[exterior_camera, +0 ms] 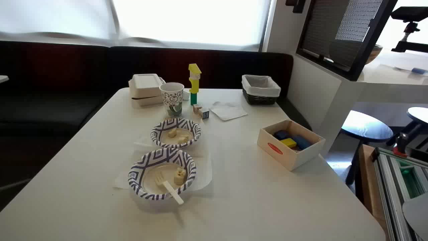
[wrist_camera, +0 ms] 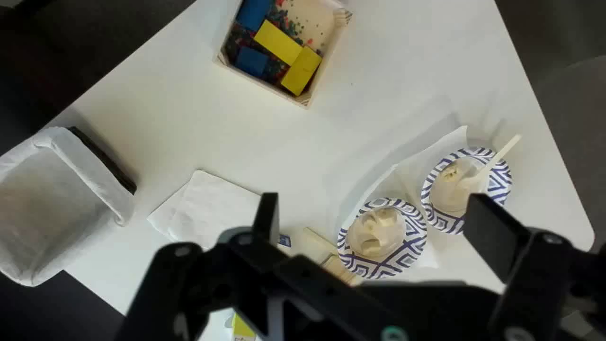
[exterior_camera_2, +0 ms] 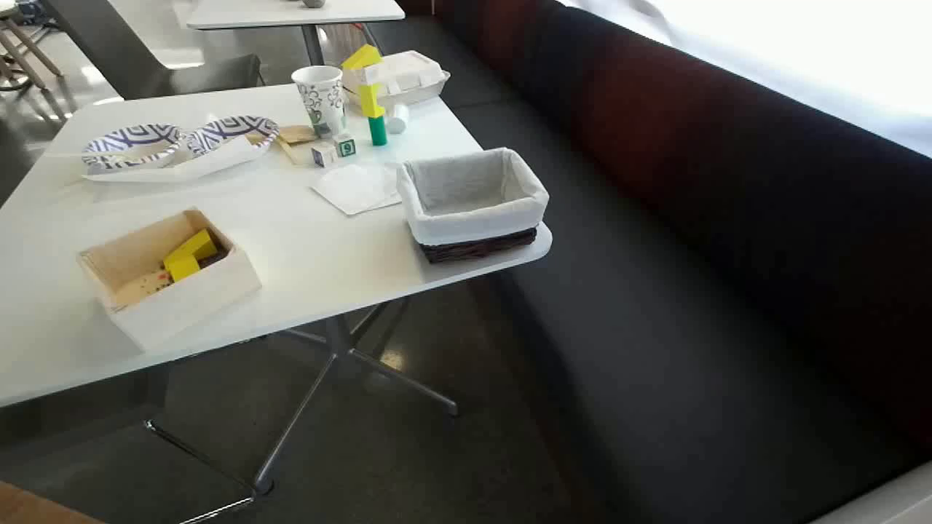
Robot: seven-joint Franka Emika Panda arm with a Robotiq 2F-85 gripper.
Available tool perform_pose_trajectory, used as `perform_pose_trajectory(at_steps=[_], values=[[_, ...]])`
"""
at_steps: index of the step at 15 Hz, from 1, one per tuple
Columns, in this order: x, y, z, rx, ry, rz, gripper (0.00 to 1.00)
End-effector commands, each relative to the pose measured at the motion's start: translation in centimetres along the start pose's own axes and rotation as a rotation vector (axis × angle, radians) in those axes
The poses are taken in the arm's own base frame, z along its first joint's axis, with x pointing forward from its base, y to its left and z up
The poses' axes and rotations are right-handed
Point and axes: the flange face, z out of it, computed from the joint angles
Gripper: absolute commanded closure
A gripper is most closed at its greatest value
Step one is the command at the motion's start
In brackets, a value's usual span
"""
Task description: Get the fork and move one white object in the bowl to the right to the one on the left
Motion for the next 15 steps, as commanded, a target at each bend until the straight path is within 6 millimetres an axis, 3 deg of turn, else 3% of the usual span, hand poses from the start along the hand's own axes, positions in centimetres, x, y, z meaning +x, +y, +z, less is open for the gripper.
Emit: perform_pose_trajectory(at_steps=[1,9,10,15], values=[[0.0,0.0,-0.1,0.000,-0.001,0.000,0.00],[0.0,0.0,-0.1,0.000,-0.001,0.000,0.00],[0.7,-0.4,0.2,-0.017,0.029,0.032,0.00],[3.7,-5.7,3.4,-0.015,0.034,0.073,0.00]])
